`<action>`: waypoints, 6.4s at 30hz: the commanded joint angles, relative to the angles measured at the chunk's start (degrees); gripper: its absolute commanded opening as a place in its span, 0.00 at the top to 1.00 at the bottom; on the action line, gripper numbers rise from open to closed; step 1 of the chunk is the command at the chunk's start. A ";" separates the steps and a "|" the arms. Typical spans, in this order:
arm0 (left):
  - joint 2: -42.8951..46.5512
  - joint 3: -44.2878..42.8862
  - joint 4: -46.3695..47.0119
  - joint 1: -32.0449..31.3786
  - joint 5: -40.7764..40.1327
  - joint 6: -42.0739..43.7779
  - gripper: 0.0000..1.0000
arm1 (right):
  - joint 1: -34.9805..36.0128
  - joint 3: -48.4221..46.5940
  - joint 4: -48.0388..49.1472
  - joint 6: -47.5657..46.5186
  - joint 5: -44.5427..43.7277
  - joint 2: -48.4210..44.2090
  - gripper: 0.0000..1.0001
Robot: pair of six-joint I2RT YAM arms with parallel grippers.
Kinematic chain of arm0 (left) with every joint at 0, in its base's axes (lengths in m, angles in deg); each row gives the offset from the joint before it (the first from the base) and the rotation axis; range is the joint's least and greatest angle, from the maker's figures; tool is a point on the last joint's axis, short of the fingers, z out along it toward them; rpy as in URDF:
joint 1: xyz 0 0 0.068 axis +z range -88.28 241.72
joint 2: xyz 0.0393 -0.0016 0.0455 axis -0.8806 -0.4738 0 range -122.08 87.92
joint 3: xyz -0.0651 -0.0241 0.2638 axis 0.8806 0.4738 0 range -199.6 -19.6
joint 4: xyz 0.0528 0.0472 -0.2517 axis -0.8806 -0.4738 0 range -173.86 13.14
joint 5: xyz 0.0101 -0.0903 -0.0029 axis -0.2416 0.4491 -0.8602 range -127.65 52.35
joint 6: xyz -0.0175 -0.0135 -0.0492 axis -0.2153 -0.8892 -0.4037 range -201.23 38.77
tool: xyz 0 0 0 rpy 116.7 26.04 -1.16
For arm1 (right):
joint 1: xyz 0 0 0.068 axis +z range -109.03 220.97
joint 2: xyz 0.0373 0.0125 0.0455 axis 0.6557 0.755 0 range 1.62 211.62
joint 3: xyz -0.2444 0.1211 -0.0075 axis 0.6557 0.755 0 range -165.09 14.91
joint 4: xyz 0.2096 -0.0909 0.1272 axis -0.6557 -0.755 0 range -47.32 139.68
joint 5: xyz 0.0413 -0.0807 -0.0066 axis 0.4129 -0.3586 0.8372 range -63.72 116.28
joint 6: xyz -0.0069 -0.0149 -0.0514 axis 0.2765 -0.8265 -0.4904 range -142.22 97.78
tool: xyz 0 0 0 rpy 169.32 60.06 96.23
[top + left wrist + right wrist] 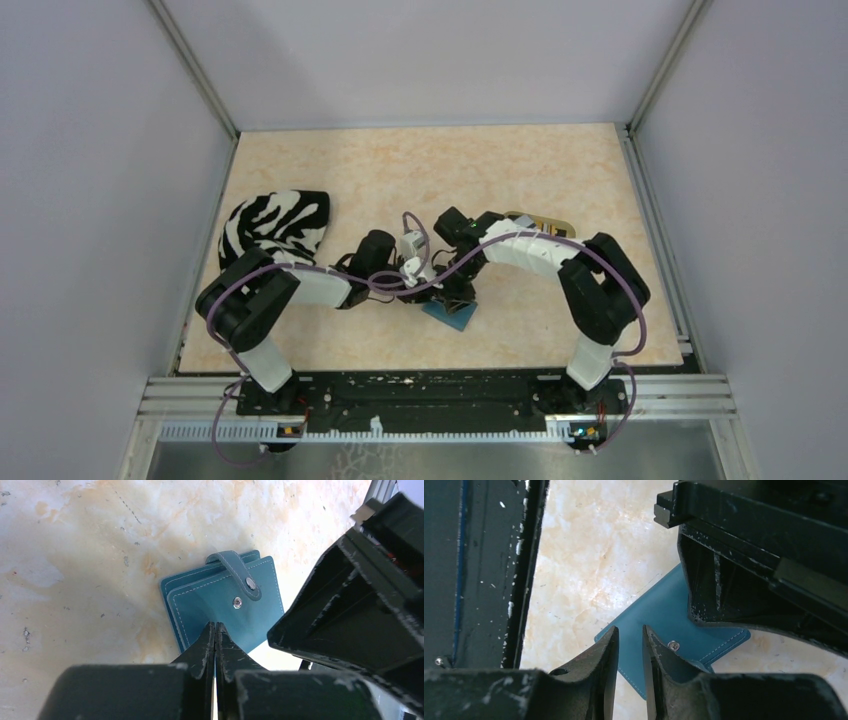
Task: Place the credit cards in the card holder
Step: Close the card holder at the center of the board.
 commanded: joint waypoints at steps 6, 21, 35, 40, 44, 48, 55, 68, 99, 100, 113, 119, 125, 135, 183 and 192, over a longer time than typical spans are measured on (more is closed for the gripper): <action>-1.59 -0.26 -0.64 0.17 0.46 0.66 0.99 | -4.28 -0.69 3.17 -0.23 4.18 -7.68 0.82; -1.87 -0.47 -0.48 0.19 1.16 0.40 0.99 | -3.08 1.50 8.83 4.02 -10.11 -7.69 0.57; -1.69 -0.37 -0.43 0.19 1.41 0.33 0.99 | -0.66 1.32 9.91 6.54 -14.46 -4.08 0.62; -1.45 -0.30 -0.46 0.19 1.32 0.31 0.99 | -0.17 1.36 10.73 7.43 -15.88 -3.53 0.71; -1.52 -0.30 -0.40 0.15 1.42 0.31 0.99 | -0.15 1.14 10.89 8.04 -16.34 -3.71 0.84; -1.52 -0.29 -0.39 0.19 1.37 0.31 0.99 | -0.16 1.09 11.05 8.38 -16.74 -3.73 0.93; -1.60 -0.30 -0.39 0.19 1.36 0.35 0.99 | -0.16 0.79 10.58 8.98 -17.07 -4.58 0.67; -1.60 0.41 0.56 0.19 -0.27 -1.75 1.00 | 0.13 5.29 17.89 16.86 -20.99 -13.17 0.51; -2.62 3.58 6.38 0.17 -3.90 -12.42 1.00 | -1.47 19.60 40.25 39.30 -19.77 -17.42 0.43; -2.53 3.58 6.33 0.19 -4.01 -12.37 1.00 | -1.30 19.39 40.02 39.20 -20.36 -17.14 0.43; -2.12 3.59 5.93 0.18 -4.60 -11.69 1.00 | -1.14 18.64 38.15 37.36 -22.97 -16.78 0.76; -1.99 3.56 5.85 0.19 -4.64 -11.49 1.00 | -1.36 18.32 37.54 37.12 -23.65 -17.22 0.92; -1.78 3.56 5.67 0.19 -4.76 -11.21 1.00 | -3.13 18.35 36.48 36.83 -21.13 -18.60 1.00; -2.48 3.30 5.75 0.14 -4.13 -11.12 1.00 | -5.43 20.45 34.16 37.63 -9.77 -18.80 1.00; -1.87 3.48 6.02 0.19 -3.74 -10.67 1.00 | 1.33 26.03 37.36 35.61 -14.12 -17.95 1.00; -1.78 3.56 6.02 0.14 -3.88 -10.63 1.00 | 2.90 26.11 35.05 33.14 -13.78 -17.64 1.00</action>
